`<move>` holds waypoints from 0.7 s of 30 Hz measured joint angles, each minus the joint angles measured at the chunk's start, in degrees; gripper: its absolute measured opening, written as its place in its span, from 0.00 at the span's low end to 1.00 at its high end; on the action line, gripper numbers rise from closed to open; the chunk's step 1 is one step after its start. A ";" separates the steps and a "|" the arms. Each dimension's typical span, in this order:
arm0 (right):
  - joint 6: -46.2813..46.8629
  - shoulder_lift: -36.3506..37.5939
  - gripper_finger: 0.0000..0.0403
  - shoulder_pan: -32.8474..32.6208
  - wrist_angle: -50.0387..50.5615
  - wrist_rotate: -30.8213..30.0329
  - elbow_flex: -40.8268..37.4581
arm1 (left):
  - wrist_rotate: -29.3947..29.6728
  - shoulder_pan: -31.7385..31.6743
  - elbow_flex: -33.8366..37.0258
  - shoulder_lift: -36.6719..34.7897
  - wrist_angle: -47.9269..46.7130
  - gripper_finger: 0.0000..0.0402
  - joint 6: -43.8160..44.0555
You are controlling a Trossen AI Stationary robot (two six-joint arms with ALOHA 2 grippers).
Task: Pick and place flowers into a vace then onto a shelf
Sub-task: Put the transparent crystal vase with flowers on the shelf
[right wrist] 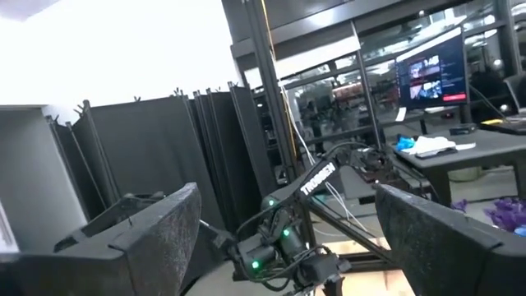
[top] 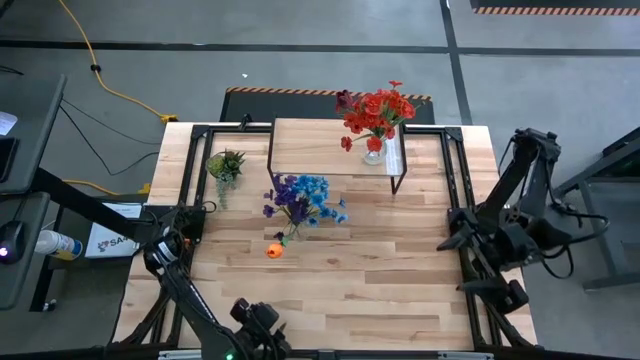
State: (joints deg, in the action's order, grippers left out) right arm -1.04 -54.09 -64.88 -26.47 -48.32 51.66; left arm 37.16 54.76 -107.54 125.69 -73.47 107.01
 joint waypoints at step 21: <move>-4.39 -1.57 0.87 -0.55 -5.55 -0.20 0.02 | 12.61 -5.75 9.19 0.00 -4.51 0.73 9.66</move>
State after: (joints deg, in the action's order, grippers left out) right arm -5.43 -55.66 -65.43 -32.02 -48.53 51.68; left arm 49.76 49.01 -98.35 125.69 -77.98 116.67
